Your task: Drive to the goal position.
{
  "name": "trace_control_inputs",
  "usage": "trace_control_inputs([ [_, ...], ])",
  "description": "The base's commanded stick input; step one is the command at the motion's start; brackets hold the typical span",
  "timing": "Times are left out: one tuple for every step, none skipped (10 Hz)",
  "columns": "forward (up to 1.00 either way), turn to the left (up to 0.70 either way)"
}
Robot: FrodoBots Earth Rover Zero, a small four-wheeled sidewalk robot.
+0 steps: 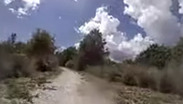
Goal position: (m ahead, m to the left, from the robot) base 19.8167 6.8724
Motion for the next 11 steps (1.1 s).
trace_control_inputs([
  [0.7, 0.0],
  [0.7, 0.0],
  [0.7, 0.0],
  [0.7, 0.0],
  [0.7, 0.0],
  [0.7, 0.0],
  [0.7, 0.0],
  [0.7, 0.0],
  [0.7, 0.0],
  [0.7, 0.0],
  [0.7, 0.0],
])
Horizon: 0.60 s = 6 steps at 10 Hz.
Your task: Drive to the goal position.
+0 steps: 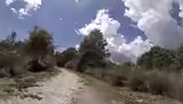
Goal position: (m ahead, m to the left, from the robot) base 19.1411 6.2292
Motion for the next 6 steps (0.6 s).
trace_control_inputs([
  [0.7, 0.0],
  [0.7, 0.23],
  [0.7, 0.35],
  [0.7, 0.33],
  [0.7, 0.17],
  [0.7, 0.01],
])
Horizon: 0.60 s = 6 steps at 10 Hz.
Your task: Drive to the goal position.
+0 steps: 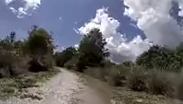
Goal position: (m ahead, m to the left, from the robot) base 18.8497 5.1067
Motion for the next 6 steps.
trace_control_inputs([
  [0.7, 0.0],
  [0.7, 0.0],
  [0.7, 0.0],
  [0.7, 0.0],
  [0.7, 0.0],
  [0.7, 0.0],
])
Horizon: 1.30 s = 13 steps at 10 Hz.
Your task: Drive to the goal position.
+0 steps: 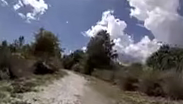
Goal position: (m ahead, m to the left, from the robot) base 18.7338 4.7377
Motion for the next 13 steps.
trace_control_inputs([
  [0.7, 0.0],
  [0.7, 0.0],
  [0.7, 0.0],
  [0.7, 0.0],
  [0.7, 0.0],
  [0.7, 0.0],
  [0.7, 0.0],
  [0.7, 0.0],
  [0.7, 0.04],
  [0.7, 0.35],
  [0.7, 0.35],
  [0.7, 0.29],
  [0.7, 0.14],
])
